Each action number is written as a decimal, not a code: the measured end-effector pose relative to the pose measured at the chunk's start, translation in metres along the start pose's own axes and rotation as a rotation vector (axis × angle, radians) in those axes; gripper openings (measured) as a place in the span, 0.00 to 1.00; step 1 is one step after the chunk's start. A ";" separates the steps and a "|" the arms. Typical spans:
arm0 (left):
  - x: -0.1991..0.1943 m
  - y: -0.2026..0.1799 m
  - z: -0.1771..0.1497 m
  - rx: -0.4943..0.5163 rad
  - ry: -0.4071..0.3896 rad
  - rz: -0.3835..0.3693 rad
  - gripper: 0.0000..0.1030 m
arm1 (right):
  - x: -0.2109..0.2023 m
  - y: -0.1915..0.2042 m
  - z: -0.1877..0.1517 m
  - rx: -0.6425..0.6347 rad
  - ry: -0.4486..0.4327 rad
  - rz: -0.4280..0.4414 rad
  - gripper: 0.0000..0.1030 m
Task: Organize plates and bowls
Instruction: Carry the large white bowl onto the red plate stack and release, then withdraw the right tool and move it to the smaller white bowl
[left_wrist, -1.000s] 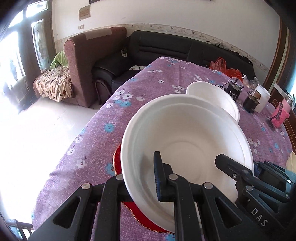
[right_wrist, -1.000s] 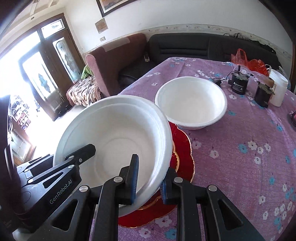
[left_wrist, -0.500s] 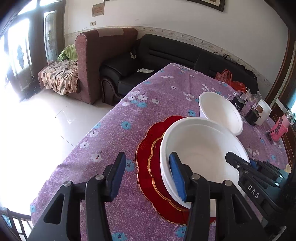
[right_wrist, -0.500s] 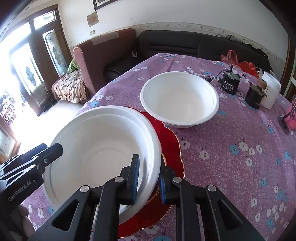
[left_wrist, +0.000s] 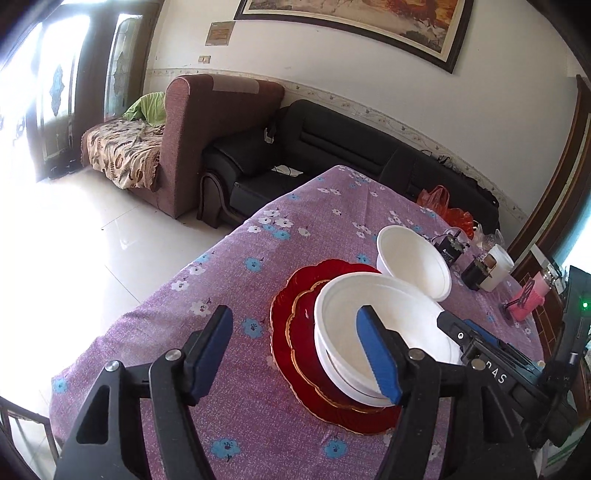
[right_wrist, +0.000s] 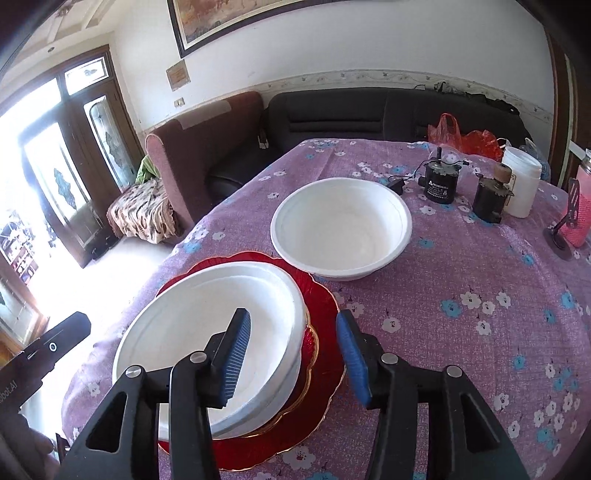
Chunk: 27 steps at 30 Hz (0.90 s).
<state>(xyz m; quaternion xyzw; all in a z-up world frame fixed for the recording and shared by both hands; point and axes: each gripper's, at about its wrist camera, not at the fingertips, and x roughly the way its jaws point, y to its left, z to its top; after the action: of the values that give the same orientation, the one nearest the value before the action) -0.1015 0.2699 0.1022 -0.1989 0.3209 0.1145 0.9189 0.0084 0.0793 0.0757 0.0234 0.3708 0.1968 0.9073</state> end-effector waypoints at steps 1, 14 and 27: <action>-0.003 0.001 -0.002 -0.007 0.001 -0.007 0.67 | -0.004 0.000 -0.001 -0.003 -0.008 -0.003 0.51; -0.017 -0.002 -0.017 0.013 0.020 -0.045 0.68 | 0.001 0.003 -0.024 0.040 0.075 0.071 0.33; -0.067 -0.029 0.004 0.144 -0.185 0.090 0.90 | -0.111 -0.032 0.013 0.001 -0.338 -0.130 0.89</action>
<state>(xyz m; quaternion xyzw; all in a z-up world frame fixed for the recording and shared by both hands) -0.1407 0.2399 0.1562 -0.1064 0.2508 0.1500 0.9504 -0.0436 0.0093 0.1528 0.0327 0.2140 0.1309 0.9675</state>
